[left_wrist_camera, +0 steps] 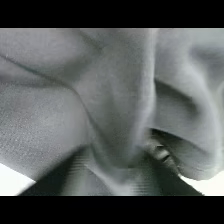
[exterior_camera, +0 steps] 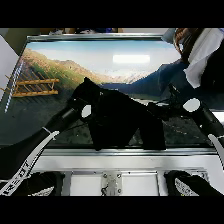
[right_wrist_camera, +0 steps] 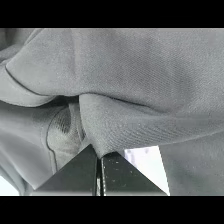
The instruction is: Fold the clothes and pants, and hang the long-sleeved shirts on hangers.
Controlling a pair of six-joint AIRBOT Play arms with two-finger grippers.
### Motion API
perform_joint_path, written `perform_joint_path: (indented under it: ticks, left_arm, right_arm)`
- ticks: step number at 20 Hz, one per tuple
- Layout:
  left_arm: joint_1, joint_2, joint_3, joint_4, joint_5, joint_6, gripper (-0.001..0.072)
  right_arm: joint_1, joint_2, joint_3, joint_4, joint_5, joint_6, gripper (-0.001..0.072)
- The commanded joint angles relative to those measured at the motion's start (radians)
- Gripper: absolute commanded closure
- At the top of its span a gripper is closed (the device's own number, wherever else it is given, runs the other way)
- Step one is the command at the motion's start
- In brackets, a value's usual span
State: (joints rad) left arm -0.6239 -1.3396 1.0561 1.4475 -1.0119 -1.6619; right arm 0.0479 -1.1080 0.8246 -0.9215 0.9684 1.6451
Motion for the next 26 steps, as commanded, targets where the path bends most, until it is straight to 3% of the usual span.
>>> perform_joint_path:
  ticks: [1, 4, 9, 12, 16, 18, 21, 24, 26]
  left_arm:
    - [0.043, 0.008, -0.027, 0.026, 0.022, -0.008, 0.0686]
    - [0.162, 0.079, 0.075, 0.024, -0.076, -0.006, 0.0686]
    - [0.327, 0.407, 0.451, -0.060, -0.101, -0.008, 0.0686]
    - [0.371, 0.554, 0.606, -0.160, -0.040, -0.010, 0.0686]
    - [0.358, 0.637, 0.722, -0.157, 0.049, -0.011, 0.0687]
    - [0.359, 0.613, 0.751, -0.085, 0.064, -0.017, 0.0687]
    - [0.384, 0.492, 0.756, 0.077, 0.030, -0.114, 0.0686]
    - [0.460, 0.306, 0.732, -0.013, 0.054, -0.119, 0.0686]
    - [0.524, 0.185, 0.733, -0.146, 0.045, -0.114, 0.0686]
  right_arm:
    - [-0.001, 0.006, 0.005, 0.002, 0.009, 0.000, 0.0689]
    - [-0.017, 0.052, 0.098, 0.003, 0.063, -0.017, 0.0689]
    - [-0.062, 0.194, 0.550, 0.003, 0.218, -0.038, 0.0690]
    - [-0.068, 0.264, 0.789, -0.008, 0.186, 0.006, 0.0690]
    - [-0.068, 0.314, 0.925, -0.061, 0.071, 0.080, 0.0690]
    - [-0.068, 0.314, 0.927, -0.133, 0.051, 0.156, 0.0690]
    - [-0.068, 0.237, 0.927, -0.235, 0.107, 0.225, 0.0690]
    - [-0.068, 0.100, 0.927, -0.257, 0.090, 0.212, 0.0690]
    - [-0.066, 0.003, 0.927, -0.257, 0.082, 0.127, 0.0690]
